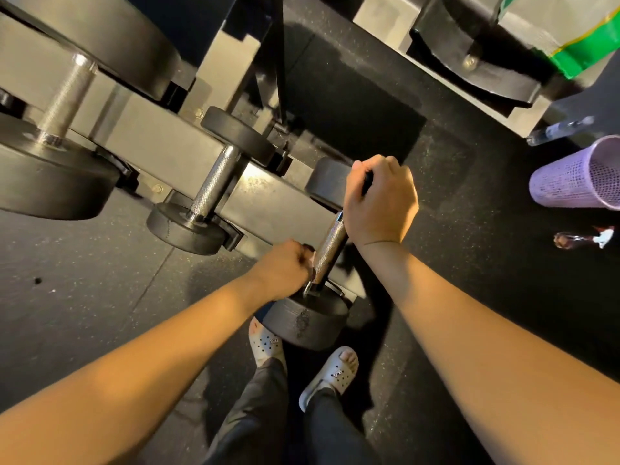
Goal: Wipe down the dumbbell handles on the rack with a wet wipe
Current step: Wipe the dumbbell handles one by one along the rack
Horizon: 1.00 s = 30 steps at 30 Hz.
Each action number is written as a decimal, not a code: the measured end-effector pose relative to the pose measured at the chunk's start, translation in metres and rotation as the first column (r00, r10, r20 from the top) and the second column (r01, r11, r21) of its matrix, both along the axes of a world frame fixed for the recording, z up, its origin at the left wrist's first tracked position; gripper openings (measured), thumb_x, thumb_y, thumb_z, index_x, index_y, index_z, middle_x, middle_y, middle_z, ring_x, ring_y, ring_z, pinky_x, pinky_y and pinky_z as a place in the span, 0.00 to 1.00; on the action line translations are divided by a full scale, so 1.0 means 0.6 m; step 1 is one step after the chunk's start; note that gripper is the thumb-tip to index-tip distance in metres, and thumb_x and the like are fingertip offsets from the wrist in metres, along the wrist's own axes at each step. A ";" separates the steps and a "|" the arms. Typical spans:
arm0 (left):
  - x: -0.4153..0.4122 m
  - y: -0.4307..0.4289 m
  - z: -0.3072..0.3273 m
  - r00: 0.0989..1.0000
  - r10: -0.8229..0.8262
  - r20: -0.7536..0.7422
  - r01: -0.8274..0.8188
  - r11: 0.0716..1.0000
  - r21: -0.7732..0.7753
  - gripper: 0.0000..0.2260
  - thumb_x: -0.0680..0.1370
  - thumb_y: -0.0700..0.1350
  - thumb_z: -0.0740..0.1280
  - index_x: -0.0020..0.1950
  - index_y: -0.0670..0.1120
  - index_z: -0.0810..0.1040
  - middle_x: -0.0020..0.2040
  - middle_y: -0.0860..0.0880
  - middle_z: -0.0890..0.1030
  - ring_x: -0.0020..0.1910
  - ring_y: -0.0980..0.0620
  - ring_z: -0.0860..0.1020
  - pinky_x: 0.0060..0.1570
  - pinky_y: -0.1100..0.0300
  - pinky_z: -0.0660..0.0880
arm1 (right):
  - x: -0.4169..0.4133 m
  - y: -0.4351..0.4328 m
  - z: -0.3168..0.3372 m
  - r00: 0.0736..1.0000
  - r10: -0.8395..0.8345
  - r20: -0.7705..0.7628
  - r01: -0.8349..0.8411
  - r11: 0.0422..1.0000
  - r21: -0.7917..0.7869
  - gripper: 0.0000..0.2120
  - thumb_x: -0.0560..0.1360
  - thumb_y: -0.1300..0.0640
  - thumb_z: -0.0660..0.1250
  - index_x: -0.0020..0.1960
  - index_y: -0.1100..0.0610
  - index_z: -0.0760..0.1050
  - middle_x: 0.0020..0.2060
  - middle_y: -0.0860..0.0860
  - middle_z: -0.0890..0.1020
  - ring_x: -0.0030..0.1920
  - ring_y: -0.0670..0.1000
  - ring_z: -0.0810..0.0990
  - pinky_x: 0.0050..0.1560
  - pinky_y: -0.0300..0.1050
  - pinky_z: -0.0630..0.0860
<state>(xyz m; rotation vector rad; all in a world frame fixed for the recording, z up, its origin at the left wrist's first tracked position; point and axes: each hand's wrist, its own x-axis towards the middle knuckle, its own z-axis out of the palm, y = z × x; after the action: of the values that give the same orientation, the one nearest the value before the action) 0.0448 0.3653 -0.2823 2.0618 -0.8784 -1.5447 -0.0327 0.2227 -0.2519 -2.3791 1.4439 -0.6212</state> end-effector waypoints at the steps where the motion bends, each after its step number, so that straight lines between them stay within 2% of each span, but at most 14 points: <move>1: -0.001 0.003 0.004 0.988 -0.137 0.065 0.135 0.990 0.042 0.09 0.79 0.38 0.64 0.54 0.41 0.84 0.44 0.42 0.83 0.44 0.45 0.81 0.42 0.55 0.76 | 0.000 -0.002 0.001 1.000 0.002 -0.008 -0.002 1.000 0.007 0.17 0.82 0.48 0.55 0.44 0.55 0.78 0.38 0.50 0.77 0.40 0.50 0.73 0.38 0.46 0.70; 3: 0.000 0.004 0.017 0.930 -0.329 0.165 0.310 0.942 0.130 0.08 0.79 0.43 0.64 0.54 0.43 0.81 0.43 0.45 0.81 0.42 0.46 0.79 0.40 0.56 0.73 | 0.000 -0.003 0.004 0.999 0.003 -0.042 -0.002 1.000 0.030 0.16 0.82 0.48 0.57 0.46 0.55 0.79 0.37 0.47 0.75 0.40 0.49 0.73 0.39 0.45 0.72; 5: 0.002 0.005 0.025 0.894 -0.378 0.239 0.345 0.923 0.168 0.08 0.80 0.45 0.66 0.56 0.45 0.83 0.44 0.47 0.82 0.42 0.48 0.80 0.40 0.57 0.73 | 0.000 -0.002 0.007 0.998 0.002 -0.067 0.001 0.999 0.045 0.15 0.82 0.48 0.58 0.47 0.54 0.80 0.38 0.47 0.76 0.41 0.48 0.74 0.39 0.45 0.74; 8: 0.007 0.016 0.014 0.927 -0.246 0.283 0.217 0.968 0.129 0.10 0.77 0.46 0.73 0.57 0.47 0.85 0.50 0.48 0.86 0.48 0.49 0.83 0.48 0.58 0.78 | 0.000 -0.002 0.008 0.999 0.003 -0.043 -0.001 0.999 0.051 0.15 0.82 0.48 0.58 0.47 0.54 0.80 0.39 0.48 0.78 0.41 0.49 0.74 0.38 0.47 0.75; 10: 0.010 0.021 0.005 0.964 -0.089 0.251 0.064 0.993 0.104 0.08 0.75 0.43 0.74 0.54 0.46 0.86 0.47 0.48 0.86 0.47 0.49 0.84 0.50 0.57 0.80 | -0.001 -0.003 0.006 0.999 0.002 -0.033 0.000 0.999 0.053 0.15 0.82 0.48 0.58 0.47 0.54 0.80 0.38 0.47 0.76 0.40 0.48 0.73 0.37 0.47 0.74; 12: 0.016 0.017 0.005 0.980 0.176 0.093 -0.184 0.978 0.094 0.04 0.77 0.38 0.73 0.50 0.43 0.86 0.42 0.46 0.86 0.40 0.49 0.83 0.43 0.61 0.80 | 0.000 -0.003 0.003 0.999 -0.004 -0.034 0.006 0.999 0.046 0.15 0.82 0.48 0.58 0.47 0.54 0.80 0.38 0.46 0.74 0.40 0.48 0.72 0.36 0.47 0.73; 13: 0.017 0.015 0.004 0.974 0.223 0.037 -0.225 0.969 0.097 0.04 0.78 0.36 0.71 0.49 0.43 0.85 0.40 0.46 0.85 0.38 0.49 0.81 0.40 0.64 0.78 | 0.000 -0.002 0.002 0.999 -0.008 -0.036 0.010 0.999 0.045 0.14 0.82 0.48 0.59 0.47 0.54 0.80 0.38 0.46 0.74 0.40 0.47 0.71 0.36 0.47 0.72; 14: 0.018 0.013 0.004 0.982 0.188 0.016 -0.188 0.977 0.099 0.06 0.79 0.36 0.69 0.46 0.44 0.84 0.38 0.46 0.83 0.38 0.49 0.80 0.39 0.64 0.76 | 0.000 -0.001 0.001 0.999 -0.011 -0.038 0.013 0.999 0.043 0.14 0.82 0.49 0.59 0.47 0.54 0.80 0.38 0.47 0.76 0.40 0.47 0.71 0.36 0.46 0.72; 16: 0.012 0.009 0.013 1.000 0.013 0.013 -0.015 0.988 0.154 0.09 0.79 0.36 0.66 0.42 0.46 0.82 0.39 0.46 0.83 0.42 0.47 0.80 0.43 0.62 0.74 | 0.000 -0.003 -0.001 0.999 -0.016 -0.040 0.018 0.999 0.042 0.14 0.82 0.49 0.60 0.47 0.54 0.80 0.39 0.48 0.78 0.40 0.47 0.72 0.36 0.46 0.73; 18: 0.009 0.012 0.028 0.993 -0.107 0.044 0.097 0.977 0.192 0.07 0.79 0.36 0.65 0.50 0.42 0.84 0.47 0.45 0.84 0.49 0.48 0.81 0.48 0.60 0.74 | 0.000 -0.005 0.000 0.999 -0.021 -0.041 0.023 0.999 0.045 0.14 0.82 0.48 0.59 0.47 0.54 0.80 0.39 0.49 0.79 0.40 0.47 0.71 0.36 0.46 0.73; 21: 0.011 0.020 0.032 0.992 -0.098 0.079 0.082 0.979 0.189 0.10 0.79 0.39 0.69 0.60 0.44 0.82 0.53 0.47 0.83 0.52 0.52 0.79 0.46 0.67 0.70 | 0.000 -0.003 0.001 0.999 -0.017 -0.036 0.018 0.999 0.039 0.14 0.82 0.49 0.60 0.47 0.54 0.80 0.38 0.49 0.78 0.40 0.46 0.70 0.36 0.45 0.72; 24: 0.004 0.019 0.028 0.975 -0.079 0.208 0.048 0.987 0.151 0.10 0.77 0.43 0.73 0.58 0.46 0.84 0.53 0.47 0.85 0.53 0.50 0.82 0.49 0.63 0.74 | 0.000 -0.001 0.001 1.000 -0.009 -0.026 0.009 0.999 0.033 0.14 0.81 0.49 0.60 0.46 0.54 0.80 0.37 0.47 0.75 0.40 0.47 0.70 0.36 0.46 0.71; 27: -0.014 0.007 0.015 0.958 0.134 0.254 -0.150 0.988 0.046 0.04 0.76 0.42 0.73 0.49 0.48 0.87 0.43 0.50 0.86 0.46 0.51 0.84 0.47 0.59 0.78 | 0.000 -0.003 0.002 1.000 -0.004 -0.029 0.005 1.000 0.030 0.14 0.81 0.49 0.59 0.47 0.54 0.80 0.38 0.45 0.72 0.40 0.48 0.71 0.36 0.48 0.73; 30: -0.034 -0.014 0.004 0.901 0.399 0.167 -0.387 0.916 -0.104 0.13 0.77 0.38 0.68 0.32 0.45 0.81 0.30 0.54 0.82 0.32 0.56 0.80 0.38 0.57 0.77 | -0.001 -0.001 0.001 0.999 0.000 -0.034 0.000 1.000 0.024 0.14 0.81 0.49 0.59 0.47 0.55 0.80 0.38 0.45 0.71 0.41 0.48 0.71 0.36 0.48 0.72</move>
<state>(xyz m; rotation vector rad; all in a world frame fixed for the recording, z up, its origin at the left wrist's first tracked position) 0.0244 0.3570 -0.2799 2.1912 -0.5183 -1.1077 -0.0334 0.2219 -0.2514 -2.3828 1.4572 -0.5627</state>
